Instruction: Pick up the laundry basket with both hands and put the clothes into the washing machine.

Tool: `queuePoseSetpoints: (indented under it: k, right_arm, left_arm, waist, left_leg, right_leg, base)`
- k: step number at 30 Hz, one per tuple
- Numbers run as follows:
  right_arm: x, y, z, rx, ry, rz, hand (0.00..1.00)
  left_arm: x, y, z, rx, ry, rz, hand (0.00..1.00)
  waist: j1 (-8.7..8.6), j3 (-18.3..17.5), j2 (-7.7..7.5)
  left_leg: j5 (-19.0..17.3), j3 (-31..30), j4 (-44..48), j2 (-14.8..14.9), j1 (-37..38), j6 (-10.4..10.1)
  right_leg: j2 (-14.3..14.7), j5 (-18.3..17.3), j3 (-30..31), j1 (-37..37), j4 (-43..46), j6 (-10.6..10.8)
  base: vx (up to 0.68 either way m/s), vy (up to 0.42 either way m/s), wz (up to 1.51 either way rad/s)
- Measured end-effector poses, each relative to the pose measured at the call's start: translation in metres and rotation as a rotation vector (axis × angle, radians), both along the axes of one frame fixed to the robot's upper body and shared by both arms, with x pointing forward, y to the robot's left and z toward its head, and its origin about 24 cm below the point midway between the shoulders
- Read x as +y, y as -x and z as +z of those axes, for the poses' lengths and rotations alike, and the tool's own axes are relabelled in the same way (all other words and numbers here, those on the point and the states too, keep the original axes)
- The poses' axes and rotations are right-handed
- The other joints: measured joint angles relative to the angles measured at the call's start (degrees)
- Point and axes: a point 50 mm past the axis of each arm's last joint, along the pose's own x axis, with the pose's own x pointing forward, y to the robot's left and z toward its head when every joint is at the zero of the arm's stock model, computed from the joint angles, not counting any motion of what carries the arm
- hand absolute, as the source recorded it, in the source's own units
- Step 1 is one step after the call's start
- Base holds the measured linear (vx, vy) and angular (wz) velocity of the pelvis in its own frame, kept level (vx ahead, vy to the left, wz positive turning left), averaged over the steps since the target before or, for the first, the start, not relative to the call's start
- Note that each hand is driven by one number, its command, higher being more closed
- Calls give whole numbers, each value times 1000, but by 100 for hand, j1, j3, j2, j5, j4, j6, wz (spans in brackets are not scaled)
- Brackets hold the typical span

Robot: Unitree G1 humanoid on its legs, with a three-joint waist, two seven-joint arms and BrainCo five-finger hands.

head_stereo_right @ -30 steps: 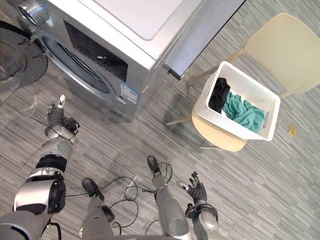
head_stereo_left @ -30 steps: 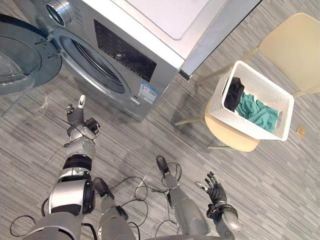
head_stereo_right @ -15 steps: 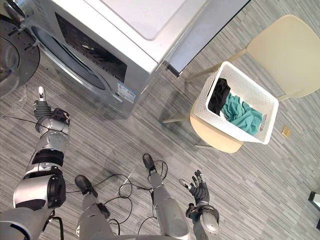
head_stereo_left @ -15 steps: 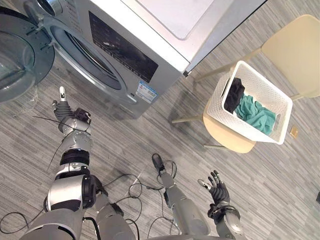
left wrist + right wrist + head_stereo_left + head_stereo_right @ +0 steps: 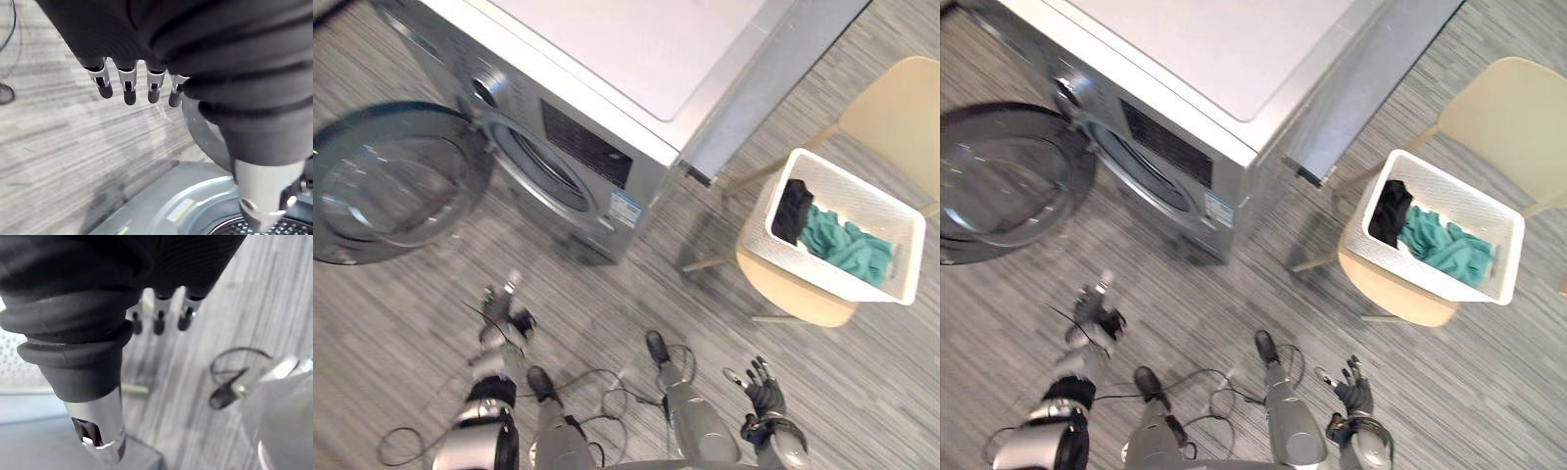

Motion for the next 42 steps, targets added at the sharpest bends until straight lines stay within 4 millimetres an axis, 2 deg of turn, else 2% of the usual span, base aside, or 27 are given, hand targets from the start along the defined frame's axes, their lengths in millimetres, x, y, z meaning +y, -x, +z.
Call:
queuePoseSetpoints:
  k: [2,5,6,7,10,13,15,17,19,20,21,23,24,25,26,27,29,30,31,33,34,36,37,38,39,40,42]
  right_arm:
    - [-8,10,-15,109,16,-9,0]
    - [-9,11,-28,198,12,-3,0]
    - [-11,16,-34,246,-5,-36,0]
    - [-14,23,-39,288,-18,-66,0]
    - [-18,45,-49,391,-36,-126,0]
    - [-23,61,-52,449,-47,-194,0]
    - [-24,65,-53,462,-56,-215,0]
    - [-21,66,-53,451,-61,-224,0]
    - [-19,65,-53,446,-63,-223,0]
    - [-18,62,-52,434,-61,-221,0]
    - [-20,56,-50,417,-52,-216,0]
    - [-19,49,-49,402,-48,-209,0]
    - [-15,42,-48,394,-47,-186,0]
    - [-14,42,-48,394,-48,-182,0]
    - [-9,39,-49,391,-52,-168,0]
    - [-6,42,-50,397,-59,-168,0]
    - [-5,44,-50,406,-49,-160,0]
    - [-5,49,-51,417,-47,-160,0]
    - [-6,55,-52,433,-47,-166,0]
    - [-5,56,-52,432,-51,-174,0]
    - [-3,57,-53,434,-55,-175,0]
    - [-3,57,-53,432,-55,-176,0]
    - [-2,56,-53,426,-64,-193,0]
    - [-1,54,-52,421,-65,-195,0]
    - [0,56,-53,423,-66,-197,0]
    - [1,63,-54,440,-70,-227,0]
    - [0,65,-54,444,-68,-234,0]
  left_arm:
    - [-9,33,-29,120,32,-54,0]
    - [-18,68,-55,281,40,-100,0]
    - [-28,92,-69,377,57,-121,0]
    - [-36,105,-76,437,64,-144,0]
    - [-52,132,-88,547,67,-205,0]
    - [-57,143,-92,574,90,-208,0]
    - [-58,144,-92,565,115,-191,0]
    - [-57,149,-93,562,153,-119,0]
    - [-55,148,-92,551,155,-97,0]
    - [-57,149,-92,553,155,-89,0]
    - [-60,151,-92,552,169,-66,0]
    - [-63,153,-93,555,181,-56,0]
    - [-63,153,-93,557,181,-59,0]
    - [-64,153,-93,556,181,-61,0]
    - [-59,149,-92,553,157,-73,0]
    - [-56,155,-92,575,129,-81,0]
    - [-58,155,-92,589,93,-124,0]
    - [-60,149,-91,583,69,-173,0]
    - [-66,136,-89,563,41,-247,0]
    - [-77,120,-85,529,14,-329,0]
    - [-81,111,-83,505,2,-361,0]
    - [-84,104,-81,483,7,-377,0]
    - [-86,103,-80,476,14,-381,0]
    - [-84,103,-80,473,10,-375,0]
    - [-84,104,-80,476,13,-369,0]
    - [-80,105,-81,479,13,-355,0]
    - [-82,96,-77,451,9,-363,0]
  waist:
    - [4,-155,154]
    - [29,-275,254]
    - [31,-368,325]
    - [33,-423,367]
    - [37,-537,380]
    - [32,-653,405]
    - [29,-719,409]
    - [155,-721,429]
    - [193,-726,408]
    - [231,-756,459]
    - [332,-780,513]
    - [365,-809,559]
    - [358,-822,546]
    - [350,-821,539]
    - [329,-820,370]
    - [332,-882,347]
    - [276,-988,350]
    - [247,-1015,297]
    - [288,-1061,213]
    - [257,-1066,216]
    - [189,-1025,169]
    - [140,-989,139]
    - [156,-949,153]
    - [176,-882,74]
    - [173,-836,110]
    - [126,-844,113]
    - [140,-844,106]
  left_leg:
    - [-78,-189,0,-185,129,115]
    - [-127,-346,-1,-348,166,201]
    - [-136,-453,-1,-434,176,231]
    - [-135,-518,-2,-468,203,235]
    - [-138,-602,-3,-501,425,238]
    - [-195,-561,4,-517,645,274]
    - [-457,-503,424,-445,656,225]
    - [-1099,-436,1866,-28,523,281]
    - [-1305,-622,2896,194,243,560]
    - [-1415,-988,3503,268,41,705]
    - [-1750,-1380,3838,178,-60,669]
    - [-2243,-1800,3947,-57,-56,435]
    - [-2960,-1939,3598,-96,193,250]
    - [-3036,-1916,3543,-117,225,122]
    - [-3049,-1573,3493,-223,351,209]
    - [-2986,-1210,3222,-203,518,309]
    - [-2887,-828,2912,-76,643,315]
    - [-2809,-802,2685,-179,697,309]
    - [-2684,-748,2333,-380,759,334]
    - [-2456,-665,1948,-531,759,361]
    - [-2396,-531,1845,-552,786,325]
    - [-2339,-323,1835,-481,890,309]
    - [-2321,2,1828,-310,1065,262]
    - [-2341,313,1813,-225,1310,191]
    - [-2360,463,1818,-220,1421,156]
    - [-2449,692,1915,-30,1731,22]
    - [-2457,751,1900,46,1821,12]
  right_leg:
    - [-190,-165,-155,191,143,37]
    - [-370,-254,-278,300,215,111]
    - [-465,-304,-369,366,251,101]
    - [-513,-330,-432,438,261,112]
    - [-547,-500,-525,633,459,125]
    - [-547,-722,-521,702,764,137]
    - [-525,-878,-464,729,1038,81]
    - [-260,-1038,-157,779,1401,3]
    - [-97,-1111,89,763,1646,-43]
    - [47,-1123,345,677,1798,-44]
    - [215,-1116,710,544,1920,-29]
    - [445,-1099,1144,353,2058,-15]
    - [762,-1031,1545,96,2169,74]
    - [778,-1021,1607,66,2167,87]
    - [727,-950,1951,62,1994,-7]
    - [627,-823,2096,90,1635,-65]
    - [927,-771,1629,-50,2160,5]
    - [925,-723,1466,129,2047,-128]
    - [792,-656,1513,201,1438,-371]
    - [667,-372,1647,181,889,-484]
    - [633,-190,1650,145,712,-456]
    - [648,-21,1469,107,563,-581]
    - [654,21,819,83,530,-829]
    - [515,-198,-114,88,560,-1261]
    - [399,-176,-564,84,590,-1274]
    - [438,175,-1023,182,662,-1005]
    - [547,169,-1027,185,683,-988]
  base:
    - [10,99,46]
    - [-35,98,40]
    - [-31,75,40]
    - [-25,73,40]
    - [-7,27,19]
    - [1,1,3]
    - [2,-27,-21]
    - [4,-81,-75]
    - [-28,-80,-87]
    - [-48,-59,-141]
    - [-64,23,-149]
    - [-47,128,-164]
    - [-26,165,-156]
    - [-80,200,-165]
    - [-82,129,-130]
    - [-84,104,-140]
    - [8,43,-90]
    - [68,56,-75]
    - [38,61,-54]
    - [49,59,-57]
    - [104,56,-59]
    - [114,26,-67]
    - [153,-24,-108]
    - [150,-20,-118]
    - [185,-43,-135]
    - [220,-68,-102]
    - [179,-77,-54]
